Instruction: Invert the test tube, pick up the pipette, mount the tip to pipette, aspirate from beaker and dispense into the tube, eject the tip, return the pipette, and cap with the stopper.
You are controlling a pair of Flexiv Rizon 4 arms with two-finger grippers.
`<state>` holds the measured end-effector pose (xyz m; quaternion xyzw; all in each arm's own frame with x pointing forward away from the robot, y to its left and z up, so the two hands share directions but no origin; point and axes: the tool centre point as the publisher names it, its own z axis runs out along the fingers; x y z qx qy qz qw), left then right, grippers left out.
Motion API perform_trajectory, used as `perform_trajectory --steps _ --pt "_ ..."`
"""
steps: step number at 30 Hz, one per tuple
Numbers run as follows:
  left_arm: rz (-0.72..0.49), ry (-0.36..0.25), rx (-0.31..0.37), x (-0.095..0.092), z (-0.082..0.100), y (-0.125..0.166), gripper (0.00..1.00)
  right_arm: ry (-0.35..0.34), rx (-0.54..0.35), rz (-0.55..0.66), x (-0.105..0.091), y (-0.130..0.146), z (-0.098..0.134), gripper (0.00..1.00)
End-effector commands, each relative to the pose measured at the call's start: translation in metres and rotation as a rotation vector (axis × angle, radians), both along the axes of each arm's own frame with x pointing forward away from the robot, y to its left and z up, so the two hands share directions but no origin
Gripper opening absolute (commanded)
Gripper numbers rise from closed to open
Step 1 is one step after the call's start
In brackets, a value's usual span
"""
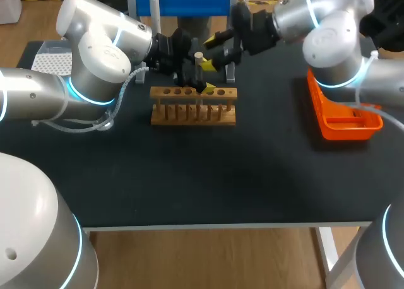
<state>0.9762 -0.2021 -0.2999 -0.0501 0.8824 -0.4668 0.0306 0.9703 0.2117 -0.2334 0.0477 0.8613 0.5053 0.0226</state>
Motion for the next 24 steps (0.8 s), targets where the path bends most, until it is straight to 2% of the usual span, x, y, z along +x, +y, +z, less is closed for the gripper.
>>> perform_trajectory --steps 1,15,16,17,18,19,21,22,24 --pt "-0.001 0.001 0.001 0.0 0.0 0.0 1.0 -0.022 0.086 0.015 -0.006 -0.009 0.0 1.0" --pt "-0.001 0.001 0.001 0.0 0.0 0.0 1.0 -0.087 0.237 0.065 -0.01 -0.007 0.012 1.0" --pt "-0.001 0.001 0.001 0.0 0.0 0.0 1.0 -0.091 0.249 0.067 -0.01 -0.006 0.014 0.87" --pt "-0.001 0.001 0.001 0.0 0.0 0.0 1.0 -0.093 0.257 0.069 -0.009 -0.005 0.016 0.59" --pt "-0.001 0.001 0.001 0.0 0.0 0.0 1.0 -0.097 0.264 0.072 -0.009 -0.004 0.017 0.43" --pt "-0.001 0.001 0.001 0.0 0.0 0.0 1.0 -0.1 0.266 0.074 -0.009 -0.003 0.018 0.36" --pt "-0.001 0.001 0.001 0.0 0.0 0.0 1.0 -0.106 0.283 0.081 -0.009 0.0 0.019 0.08" --pt "-0.001 0.001 0.001 0.0 0.0 0.0 1.0 -0.106 0.285 0.083 -0.009 0.001 0.02 0.0" --pt "-0.001 0.001 0.001 0.0 0.0 0.0 1.0 -0.111 0.298 0.086 -0.009 0.004 0.021 0.0"
